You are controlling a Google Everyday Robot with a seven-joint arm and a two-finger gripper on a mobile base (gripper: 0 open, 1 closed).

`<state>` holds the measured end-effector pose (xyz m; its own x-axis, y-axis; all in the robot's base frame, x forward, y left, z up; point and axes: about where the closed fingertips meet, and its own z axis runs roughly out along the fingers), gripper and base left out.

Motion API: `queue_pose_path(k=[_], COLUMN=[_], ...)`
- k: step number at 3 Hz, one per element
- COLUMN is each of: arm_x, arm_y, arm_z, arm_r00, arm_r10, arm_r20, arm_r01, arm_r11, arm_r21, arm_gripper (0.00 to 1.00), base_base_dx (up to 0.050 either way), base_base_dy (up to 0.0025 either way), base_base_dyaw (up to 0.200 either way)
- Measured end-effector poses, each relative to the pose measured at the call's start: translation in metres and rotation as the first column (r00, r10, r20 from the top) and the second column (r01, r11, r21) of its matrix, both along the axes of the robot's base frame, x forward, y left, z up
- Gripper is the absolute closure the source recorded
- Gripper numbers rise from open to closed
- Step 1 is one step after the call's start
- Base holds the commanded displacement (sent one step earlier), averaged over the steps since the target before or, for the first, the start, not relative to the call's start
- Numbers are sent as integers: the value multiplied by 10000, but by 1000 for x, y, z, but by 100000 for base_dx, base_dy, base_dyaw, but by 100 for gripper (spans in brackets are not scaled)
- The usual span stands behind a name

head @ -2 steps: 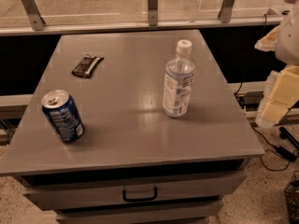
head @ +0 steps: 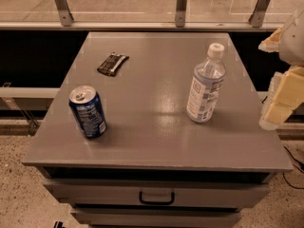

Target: Move blue plastic bottle near pepsi can

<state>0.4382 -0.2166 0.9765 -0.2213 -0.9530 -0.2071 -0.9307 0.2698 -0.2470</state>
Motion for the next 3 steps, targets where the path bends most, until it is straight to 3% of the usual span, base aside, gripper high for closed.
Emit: queue_pose_path(k=[2,3], arm_x=[0,6], arm_y=[0,1], arm_z=[0,8], arm_r00=[10000,9990], arm_r10=[-2,355], arm_r20=[16,255], arm_r01=[2,-373], arm_r11=[10000,9964], arm_r21=[0,760], arm_gripper=[0,0], base_base_dx=[1,0], base_base_dy=[-1,0], base_base_dyaw=[3368,0])
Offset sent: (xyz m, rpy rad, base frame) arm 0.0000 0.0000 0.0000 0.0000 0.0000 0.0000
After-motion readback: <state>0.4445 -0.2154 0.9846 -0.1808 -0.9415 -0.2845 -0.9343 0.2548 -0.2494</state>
